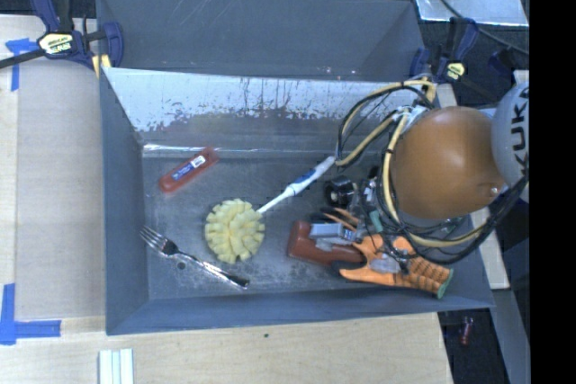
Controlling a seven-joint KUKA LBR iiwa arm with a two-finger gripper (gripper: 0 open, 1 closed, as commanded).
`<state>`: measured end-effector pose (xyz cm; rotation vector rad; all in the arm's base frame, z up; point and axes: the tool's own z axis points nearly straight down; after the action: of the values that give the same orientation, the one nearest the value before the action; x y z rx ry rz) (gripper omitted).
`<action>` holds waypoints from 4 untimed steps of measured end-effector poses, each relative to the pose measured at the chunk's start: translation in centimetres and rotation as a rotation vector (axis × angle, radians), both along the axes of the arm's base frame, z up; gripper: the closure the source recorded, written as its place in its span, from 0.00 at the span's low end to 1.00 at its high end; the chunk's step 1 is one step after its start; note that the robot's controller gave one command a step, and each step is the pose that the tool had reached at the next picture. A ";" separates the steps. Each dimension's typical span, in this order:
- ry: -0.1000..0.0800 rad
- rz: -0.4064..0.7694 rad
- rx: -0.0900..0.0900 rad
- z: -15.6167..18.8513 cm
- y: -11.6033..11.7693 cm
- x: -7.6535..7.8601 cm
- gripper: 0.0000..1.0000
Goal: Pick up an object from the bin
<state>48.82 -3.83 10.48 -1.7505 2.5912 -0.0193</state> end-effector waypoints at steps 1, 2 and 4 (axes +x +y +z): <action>-0.011 -0.027 0.003 1.0 -0.4 0.1 1.00; -0.011 -0.026 0.003 1.0 -0.4 0.1 1.00; -0.012 0.208 -0.001 7.9 1.7 1.6 1.00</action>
Offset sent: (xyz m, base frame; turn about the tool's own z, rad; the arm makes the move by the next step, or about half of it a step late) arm 0.0000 0.0000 0.0000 0.0000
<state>50.39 -2.08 18.41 -2.0032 2.3870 -0.0293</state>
